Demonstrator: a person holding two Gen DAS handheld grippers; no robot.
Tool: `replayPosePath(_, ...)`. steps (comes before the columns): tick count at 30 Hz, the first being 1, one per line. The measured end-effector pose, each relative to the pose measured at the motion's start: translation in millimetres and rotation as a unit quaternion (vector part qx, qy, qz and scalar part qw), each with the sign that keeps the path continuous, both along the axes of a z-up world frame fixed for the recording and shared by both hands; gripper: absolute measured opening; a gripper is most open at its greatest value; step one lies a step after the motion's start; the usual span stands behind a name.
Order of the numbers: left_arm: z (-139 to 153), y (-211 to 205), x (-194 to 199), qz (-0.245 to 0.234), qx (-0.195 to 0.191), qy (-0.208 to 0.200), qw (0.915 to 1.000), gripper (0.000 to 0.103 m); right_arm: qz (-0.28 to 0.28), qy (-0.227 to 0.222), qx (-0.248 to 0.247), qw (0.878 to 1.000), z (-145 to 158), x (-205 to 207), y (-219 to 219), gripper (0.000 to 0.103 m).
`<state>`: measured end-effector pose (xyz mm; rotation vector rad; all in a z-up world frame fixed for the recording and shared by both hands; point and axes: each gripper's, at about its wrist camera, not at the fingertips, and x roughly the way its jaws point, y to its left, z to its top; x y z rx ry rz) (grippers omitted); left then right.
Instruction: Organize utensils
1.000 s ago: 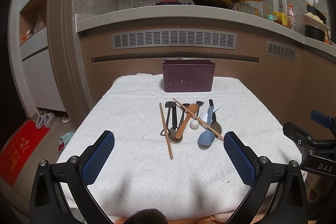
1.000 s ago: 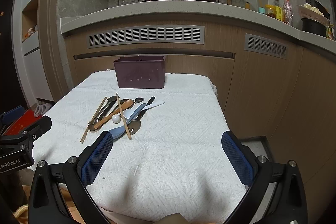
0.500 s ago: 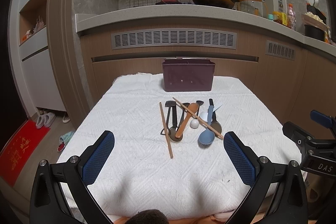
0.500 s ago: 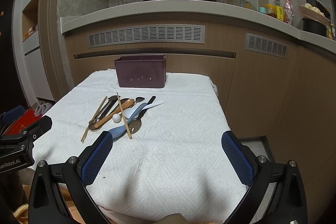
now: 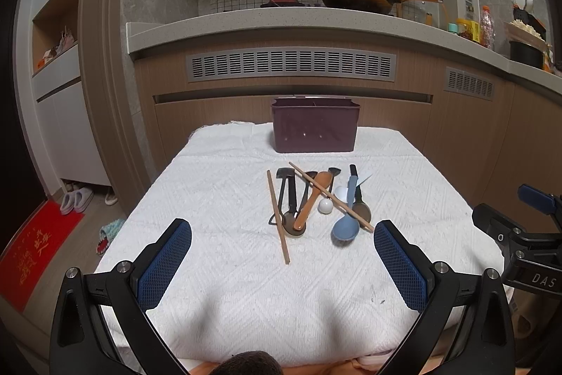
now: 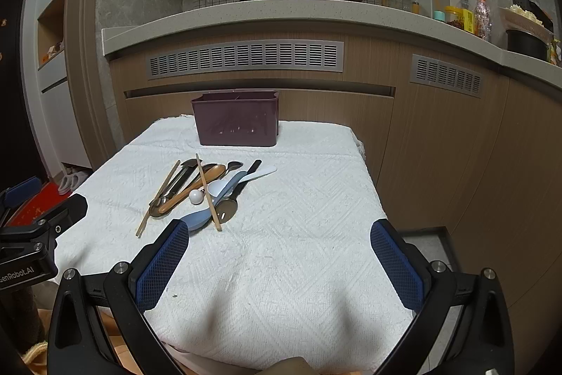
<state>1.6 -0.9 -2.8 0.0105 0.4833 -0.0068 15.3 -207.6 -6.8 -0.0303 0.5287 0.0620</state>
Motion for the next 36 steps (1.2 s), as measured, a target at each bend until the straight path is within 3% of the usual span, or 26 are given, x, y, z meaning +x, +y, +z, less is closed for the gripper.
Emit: replayPosePath(36,-2.7,2.2,1.4,0.001,-0.003,0.011,0.9999,0.103,0.003,0.003,0.002,1.0,0.0,1.0,0.4,0.103)
